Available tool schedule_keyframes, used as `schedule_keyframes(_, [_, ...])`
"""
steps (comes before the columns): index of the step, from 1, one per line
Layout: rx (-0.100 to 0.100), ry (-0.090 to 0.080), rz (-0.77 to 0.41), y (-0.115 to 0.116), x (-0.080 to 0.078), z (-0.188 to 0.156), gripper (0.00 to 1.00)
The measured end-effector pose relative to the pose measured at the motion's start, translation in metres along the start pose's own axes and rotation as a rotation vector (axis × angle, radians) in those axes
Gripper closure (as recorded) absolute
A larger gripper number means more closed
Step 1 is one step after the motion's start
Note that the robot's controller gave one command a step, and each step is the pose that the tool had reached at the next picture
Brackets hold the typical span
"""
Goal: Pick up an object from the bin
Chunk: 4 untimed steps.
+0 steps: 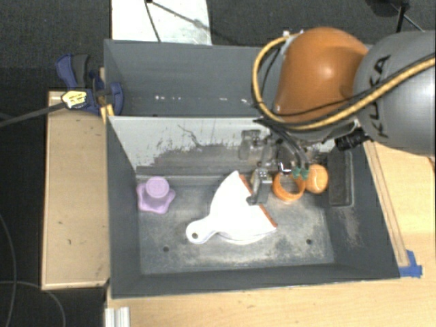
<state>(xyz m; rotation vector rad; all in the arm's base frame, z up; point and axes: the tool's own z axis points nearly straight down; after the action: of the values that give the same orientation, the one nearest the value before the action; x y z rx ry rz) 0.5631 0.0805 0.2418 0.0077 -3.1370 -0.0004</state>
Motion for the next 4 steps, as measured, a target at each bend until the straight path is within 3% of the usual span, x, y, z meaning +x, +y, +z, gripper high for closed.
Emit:
schedule_keyframes(1, [-0.001, -0.008, 0.003, -0.001, -0.001, -0.005, 0.00])
schedule_keyframes(2, [0.000, -0.011, -0.129, 0.011, 0.001, 0.032, 0.00])
schedule_keyframes(3, [0.001, -0.008, -0.427, 0.061, 0.026, 0.077, 0.00])
schedule_keyframes(4, [0.000, -0.009, -0.578, 0.056, 0.021, 0.083, 0.00])
